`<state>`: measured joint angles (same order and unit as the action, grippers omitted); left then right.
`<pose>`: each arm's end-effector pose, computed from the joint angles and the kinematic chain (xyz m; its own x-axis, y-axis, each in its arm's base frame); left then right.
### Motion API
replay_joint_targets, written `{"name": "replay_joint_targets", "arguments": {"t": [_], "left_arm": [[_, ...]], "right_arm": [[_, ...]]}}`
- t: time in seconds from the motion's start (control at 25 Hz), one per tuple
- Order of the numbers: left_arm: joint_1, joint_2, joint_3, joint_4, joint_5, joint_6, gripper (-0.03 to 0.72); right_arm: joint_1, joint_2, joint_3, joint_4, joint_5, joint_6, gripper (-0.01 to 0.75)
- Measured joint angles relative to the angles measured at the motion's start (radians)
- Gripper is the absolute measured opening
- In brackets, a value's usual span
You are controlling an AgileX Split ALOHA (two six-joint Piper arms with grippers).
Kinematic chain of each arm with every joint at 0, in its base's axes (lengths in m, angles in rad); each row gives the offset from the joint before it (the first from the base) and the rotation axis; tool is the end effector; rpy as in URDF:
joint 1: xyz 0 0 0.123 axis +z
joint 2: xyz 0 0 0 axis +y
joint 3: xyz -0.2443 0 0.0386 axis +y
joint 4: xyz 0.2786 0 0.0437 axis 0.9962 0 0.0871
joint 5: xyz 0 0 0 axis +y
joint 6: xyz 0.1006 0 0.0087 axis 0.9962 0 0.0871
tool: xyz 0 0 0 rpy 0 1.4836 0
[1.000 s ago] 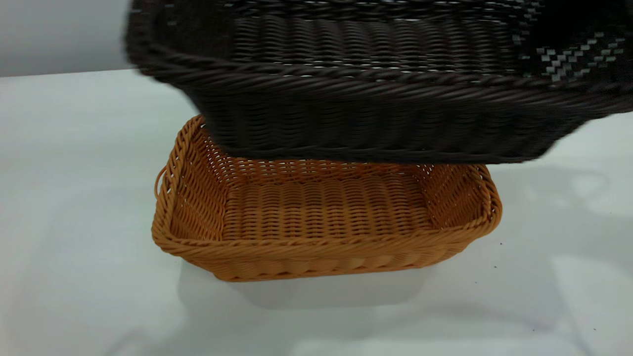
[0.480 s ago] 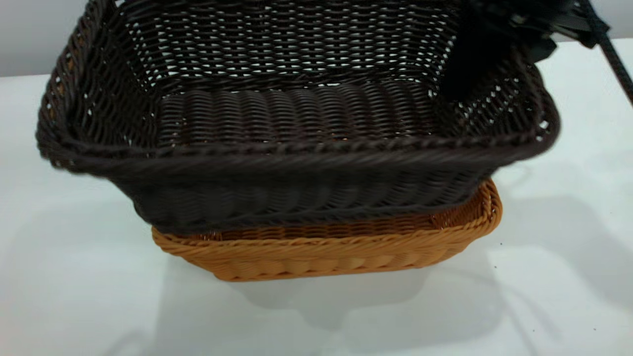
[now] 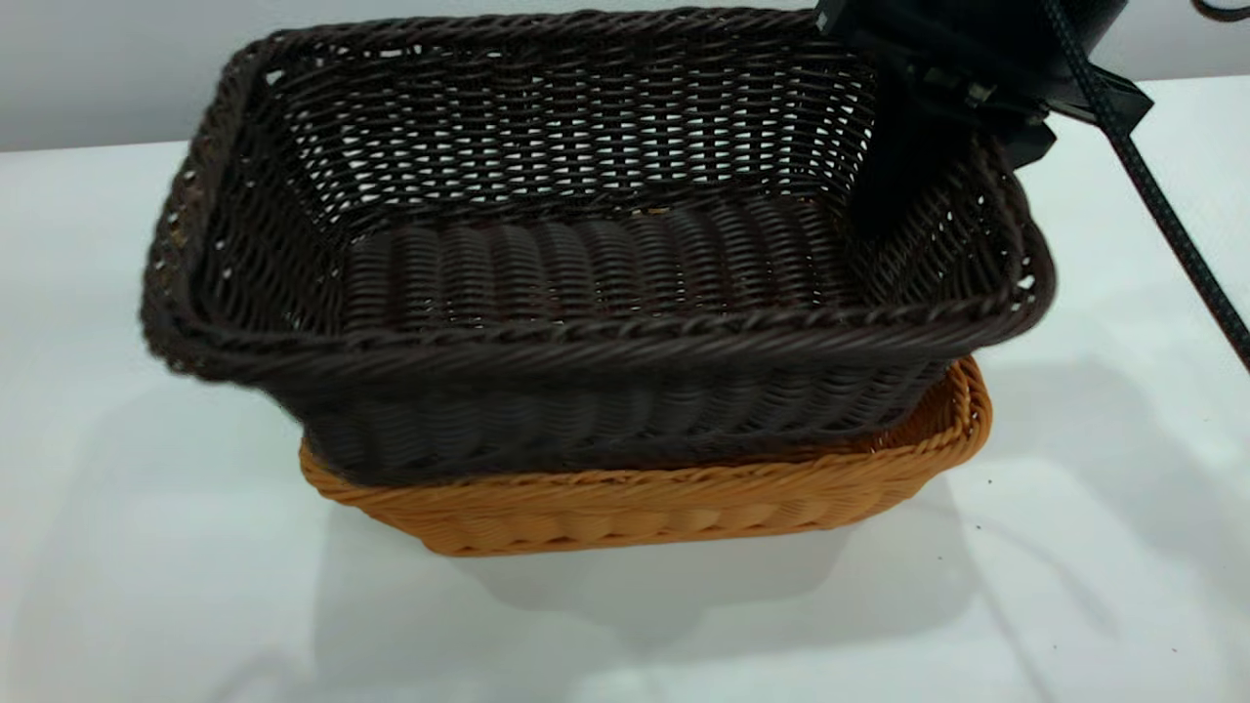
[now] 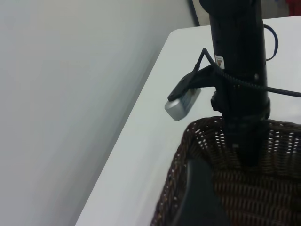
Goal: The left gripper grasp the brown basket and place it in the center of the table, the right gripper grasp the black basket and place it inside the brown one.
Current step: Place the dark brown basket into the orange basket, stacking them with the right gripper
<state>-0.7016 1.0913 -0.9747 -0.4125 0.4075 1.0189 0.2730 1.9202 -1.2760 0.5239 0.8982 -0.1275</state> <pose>0.2149 -0.2026 0.3291 0.2027 0.5974 -0.7759 0.7813 0.3790 0.4959 0.3611 0.1422 0.1156 -0.9926 -0.0712 -0.0980 -0.1059 0.9034 0.4156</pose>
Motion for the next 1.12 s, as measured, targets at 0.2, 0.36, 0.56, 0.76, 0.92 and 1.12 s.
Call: {"name": "replay_joint_targets", "arguments": {"t": [0.2, 0.36, 0.56, 0.76, 0.92, 1.12], "left_arm": [[0.000, 0.000, 0.000, 0.000, 0.000, 0.000, 0.449], [0.000, 0.000, 0.000, 0.000, -0.001, -0.001, 0.449], [0.000, 0.000, 0.000, 0.000, -0.001, -0.003, 0.449], [0.000, 0.000, 0.000, 0.000, -0.001, -0.003, 0.449], [0.000, 0.000, 0.000, 0.000, 0.000, -0.003, 0.449], [0.000, 0.000, 0.000, 0.000, 0.000, -0.003, 0.449]], "right_arm": [[0.000, 0.026, 0.001, 0.000, -0.008, 0.002, 0.120], [0.000, 0.044, 0.001, 0.006, -0.011, 0.002, 0.120], [0.000, 0.052, 0.001, 0.002, -0.038, 0.002, 0.120], [-0.003, 0.053, 0.001, -0.035, -0.076, 0.003, 0.120], [-0.013, 0.054, 0.001, -0.019, -0.048, 0.003, 0.120], [-0.013, 0.054, 0.002, -0.022, -0.053, 0.002, 0.120]]}}
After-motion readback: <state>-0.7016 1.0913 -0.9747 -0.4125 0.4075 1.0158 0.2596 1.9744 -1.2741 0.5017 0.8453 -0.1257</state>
